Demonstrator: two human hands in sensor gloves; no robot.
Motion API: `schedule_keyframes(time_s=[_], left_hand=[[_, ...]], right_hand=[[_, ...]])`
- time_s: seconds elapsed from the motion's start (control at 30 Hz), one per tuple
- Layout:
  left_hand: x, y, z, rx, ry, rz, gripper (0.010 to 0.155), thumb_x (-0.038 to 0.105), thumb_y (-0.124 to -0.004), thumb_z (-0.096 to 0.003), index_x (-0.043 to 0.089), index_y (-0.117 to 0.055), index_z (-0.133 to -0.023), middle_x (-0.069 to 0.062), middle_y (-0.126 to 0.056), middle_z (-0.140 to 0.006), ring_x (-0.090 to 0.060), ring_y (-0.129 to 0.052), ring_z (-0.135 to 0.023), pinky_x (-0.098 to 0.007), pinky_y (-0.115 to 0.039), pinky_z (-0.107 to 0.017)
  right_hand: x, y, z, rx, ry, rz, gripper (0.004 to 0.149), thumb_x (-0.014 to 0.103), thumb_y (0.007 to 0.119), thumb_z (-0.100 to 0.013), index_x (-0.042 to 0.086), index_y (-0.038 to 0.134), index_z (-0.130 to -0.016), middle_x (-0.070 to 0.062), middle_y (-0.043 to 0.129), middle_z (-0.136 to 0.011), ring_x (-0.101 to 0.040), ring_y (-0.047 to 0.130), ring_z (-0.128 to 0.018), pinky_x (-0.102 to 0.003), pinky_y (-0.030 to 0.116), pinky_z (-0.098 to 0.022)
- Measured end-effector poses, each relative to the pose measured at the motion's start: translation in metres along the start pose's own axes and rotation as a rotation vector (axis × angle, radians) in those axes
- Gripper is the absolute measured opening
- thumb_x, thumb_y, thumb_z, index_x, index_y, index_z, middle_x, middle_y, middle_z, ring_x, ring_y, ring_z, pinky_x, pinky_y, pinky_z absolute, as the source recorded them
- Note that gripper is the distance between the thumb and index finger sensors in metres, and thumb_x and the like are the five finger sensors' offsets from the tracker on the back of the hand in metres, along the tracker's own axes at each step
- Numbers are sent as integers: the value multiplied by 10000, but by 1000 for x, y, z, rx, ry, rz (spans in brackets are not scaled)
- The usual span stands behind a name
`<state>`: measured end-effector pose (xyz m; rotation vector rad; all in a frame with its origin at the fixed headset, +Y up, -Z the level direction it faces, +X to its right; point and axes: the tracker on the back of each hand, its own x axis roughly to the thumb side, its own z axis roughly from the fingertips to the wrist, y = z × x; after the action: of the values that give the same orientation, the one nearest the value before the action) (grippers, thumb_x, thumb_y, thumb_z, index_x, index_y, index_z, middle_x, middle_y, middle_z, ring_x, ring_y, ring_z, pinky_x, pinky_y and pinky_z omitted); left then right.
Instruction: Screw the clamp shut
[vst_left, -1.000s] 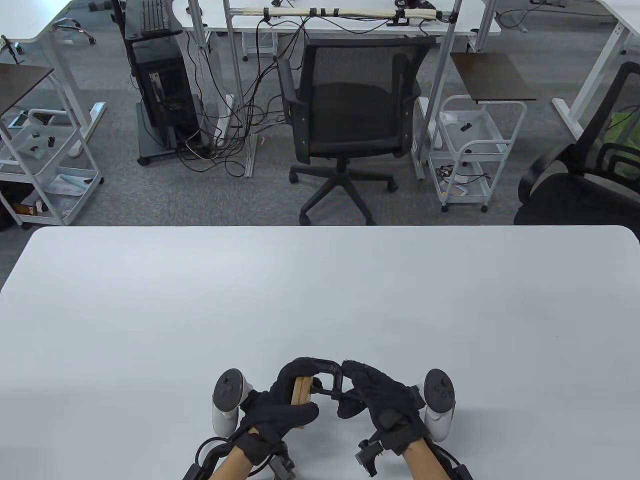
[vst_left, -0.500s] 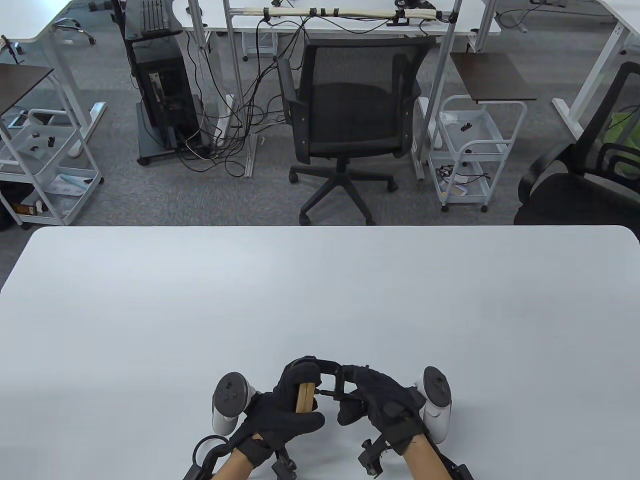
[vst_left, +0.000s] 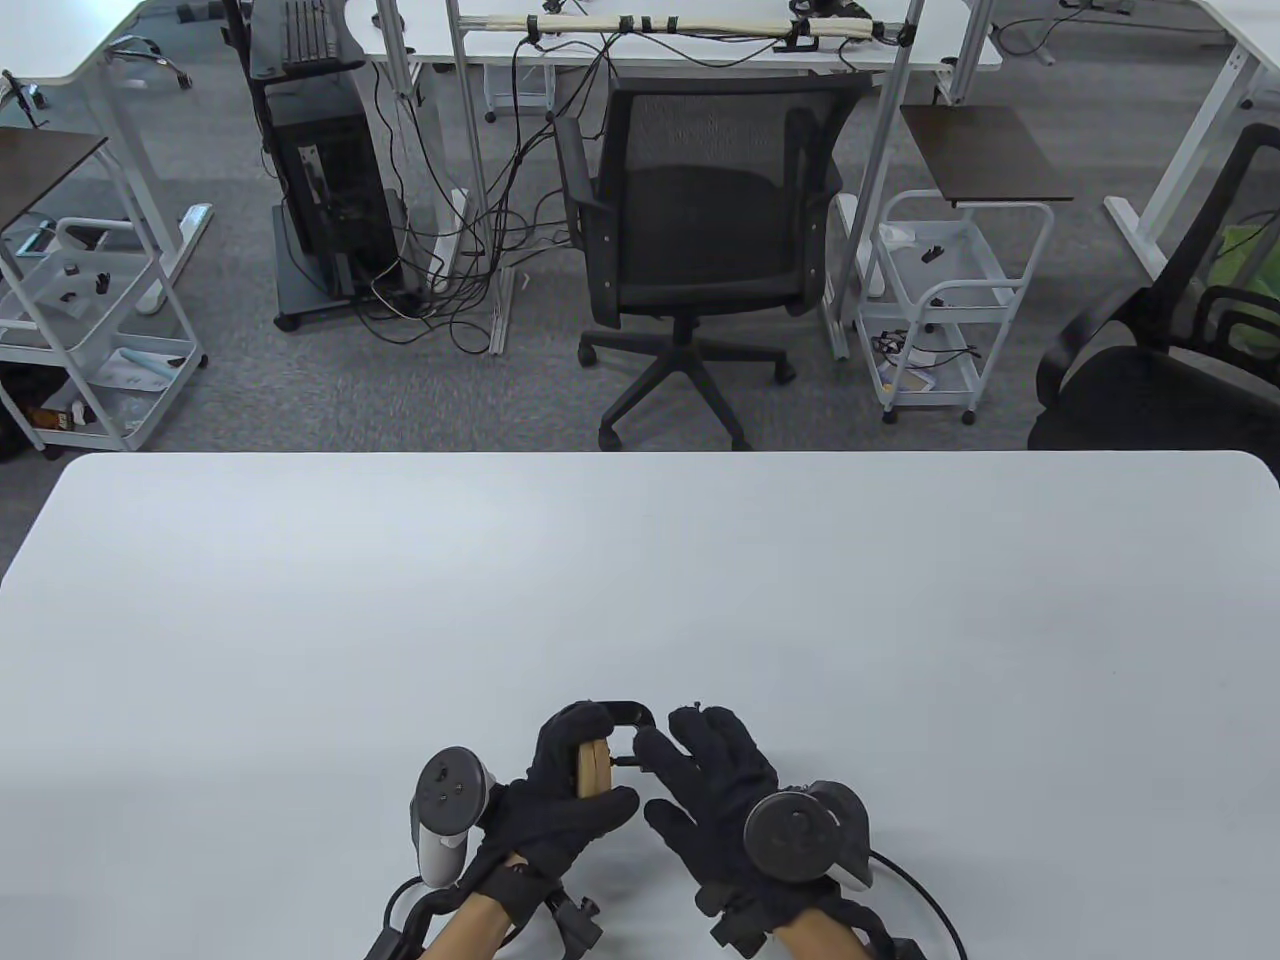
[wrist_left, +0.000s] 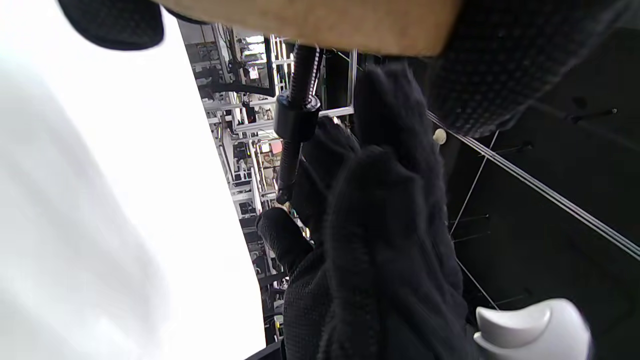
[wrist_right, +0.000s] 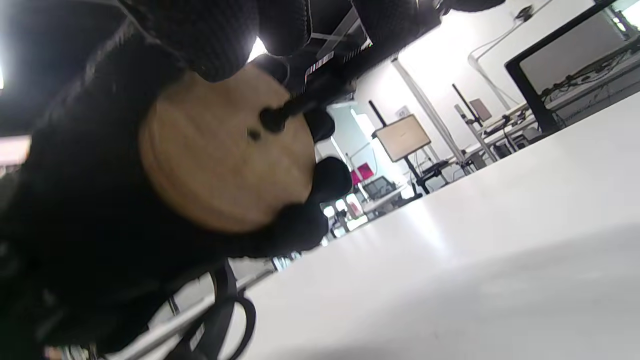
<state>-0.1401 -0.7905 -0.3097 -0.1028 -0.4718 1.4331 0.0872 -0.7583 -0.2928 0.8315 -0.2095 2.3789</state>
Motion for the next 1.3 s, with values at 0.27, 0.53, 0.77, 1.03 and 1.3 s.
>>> schedule_keyframes(time_s=[0.27,0.53,0.77,1.03,1.3], left_hand=[[6,-18,-3,-121,-29,-104,882,550,-938,-472,350,-379,-1124,-104,-292,-1209,-600,-403,-985,-689,-658,-574],[2,-23,-8,-199,-10,-28,932,604,-859,-500,318,-271,-1165,-202,-148,-1209,-604,-255,-1018,-732,-559,-628],[8,-4,-7,-199,-33,-122,920,621,-787,-530,344,-191,-1175,-257,-111,-1203,-592,-253,-1030,-746,-542,-630],[21,19,-13,-140,42,-612,834,623,-741,-534,267,-354,-1182,-263,-296,-1202,-612,-385,-1001,-742,-571,-603],[7,61,-3,-65,80,-977,814,630,-740,-514,274,-416,-1170,-243,-379,-1197,-592,-428,-1010,-744,-584,-602]], right_hand=[[-15,12,-1,66,138,-85,512,417,789,-488,304,713,-982,-240,727,-1000,-597,638,-860,-708,601,-557],[-14,9,-1,-15,184,-5,450,389,766,-478,211,806,-889,-250,816,-922,-603,716,-800,-702,659,-508],[-28,4,-1,-79,238,-55,450,387,748,-471,220,799,-886,-248,760,-983,-669,591,-853,-754,571,-539],[-58,11,-4,123,386,-56,449,364,738,-458,219,812,-877,-237,697,-1045,-723,393,-891,-824,415,-553],[-71,29,-10,321,446,84,437,391,698,-483,273,764,-898,-148,589,-1121,-684,247,-929,-832,303,-578]])
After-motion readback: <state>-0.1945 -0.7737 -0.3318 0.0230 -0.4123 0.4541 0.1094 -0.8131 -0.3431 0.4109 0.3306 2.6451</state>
